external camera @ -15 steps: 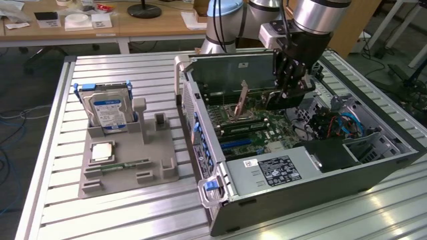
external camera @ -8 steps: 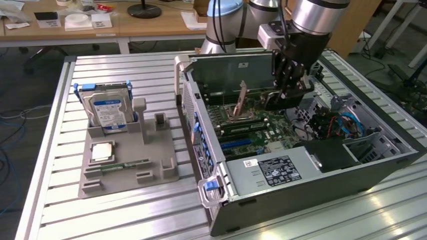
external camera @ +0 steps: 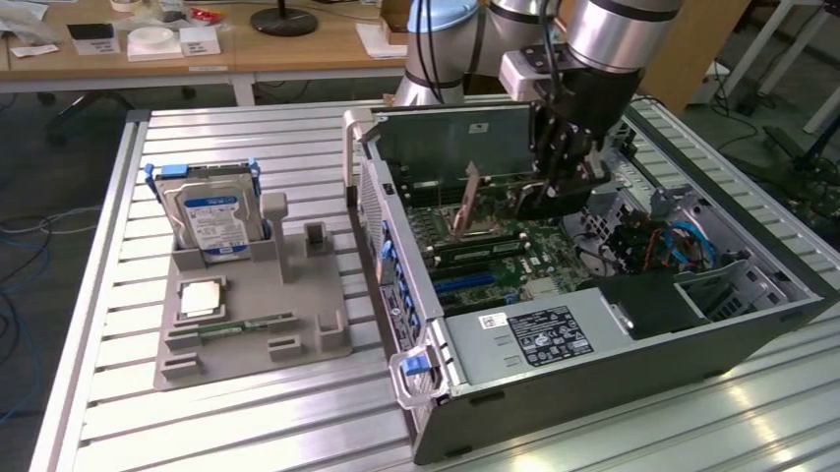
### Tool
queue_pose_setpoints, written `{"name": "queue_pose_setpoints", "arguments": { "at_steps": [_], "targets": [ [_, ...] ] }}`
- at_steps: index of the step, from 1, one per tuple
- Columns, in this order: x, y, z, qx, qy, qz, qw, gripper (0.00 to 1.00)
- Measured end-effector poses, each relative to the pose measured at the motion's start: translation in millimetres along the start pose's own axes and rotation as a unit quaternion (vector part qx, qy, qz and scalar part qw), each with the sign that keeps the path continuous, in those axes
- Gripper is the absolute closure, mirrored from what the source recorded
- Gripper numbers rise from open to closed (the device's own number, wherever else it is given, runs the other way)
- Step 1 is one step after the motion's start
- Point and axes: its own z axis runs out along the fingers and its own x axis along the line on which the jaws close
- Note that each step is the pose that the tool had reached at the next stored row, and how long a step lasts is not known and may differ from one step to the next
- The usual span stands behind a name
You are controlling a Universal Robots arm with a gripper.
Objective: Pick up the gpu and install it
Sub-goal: 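Insert the gpu into the slot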
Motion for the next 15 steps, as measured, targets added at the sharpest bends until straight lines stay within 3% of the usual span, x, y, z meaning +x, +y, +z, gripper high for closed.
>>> {"name": "queue_pose_setpoints", "arguments": {
  "at_steps": [7,15],
  "targets": [
    [0.6,1.5,8.3,0.0000,0.0002,0.000,1.0000,0.73],
    [0.7,1.7,9.0,0.0000,0.0003,0.000,1.0000,0.73]
  ]
}}
